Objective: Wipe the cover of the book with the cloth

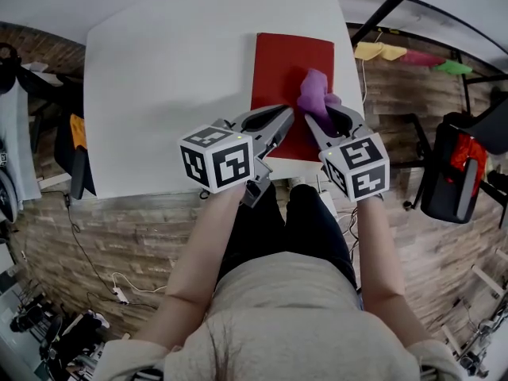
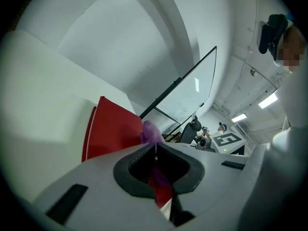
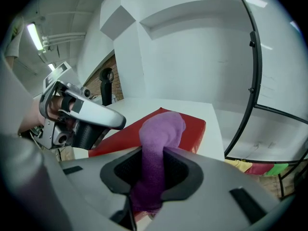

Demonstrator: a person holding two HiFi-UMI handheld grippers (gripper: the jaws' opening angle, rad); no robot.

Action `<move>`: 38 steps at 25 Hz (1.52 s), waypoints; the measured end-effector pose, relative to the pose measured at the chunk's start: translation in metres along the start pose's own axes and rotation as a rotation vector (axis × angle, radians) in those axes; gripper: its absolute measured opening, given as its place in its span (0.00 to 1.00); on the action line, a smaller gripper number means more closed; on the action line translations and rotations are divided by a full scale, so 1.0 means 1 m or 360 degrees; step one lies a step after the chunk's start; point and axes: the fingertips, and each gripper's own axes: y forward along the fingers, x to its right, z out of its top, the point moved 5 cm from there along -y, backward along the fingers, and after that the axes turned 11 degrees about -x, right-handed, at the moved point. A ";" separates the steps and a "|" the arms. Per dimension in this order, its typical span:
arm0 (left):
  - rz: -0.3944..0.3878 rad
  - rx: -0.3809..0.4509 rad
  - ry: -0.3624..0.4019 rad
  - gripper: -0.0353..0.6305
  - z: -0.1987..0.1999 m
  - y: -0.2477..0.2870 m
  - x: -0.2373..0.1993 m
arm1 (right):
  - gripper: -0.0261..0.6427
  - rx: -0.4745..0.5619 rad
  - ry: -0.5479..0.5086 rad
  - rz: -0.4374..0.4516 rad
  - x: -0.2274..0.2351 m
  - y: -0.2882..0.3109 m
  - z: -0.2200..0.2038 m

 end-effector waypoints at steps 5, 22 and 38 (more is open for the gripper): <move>0.0033 -0.0003 -0.0008 0.10 -0.012 -0.005 0.004 | 0.21 -0.0018 -0.0054 0.0030 -0.008 -0.004 -0.005; 0.0165 0.0041 -0.0099 0.10 -0.064 -0.017 0.012 | 0.21 -0.0069 -0.0208 0.0219 -0.039 -0.024 -0.030; 0.0173 -0.0031 -0.0099 0.10 -0.088 -0.016 0.021 | 0.21 -0.0132 -0.0325 0.0274 -0.060 -0.039 -0.050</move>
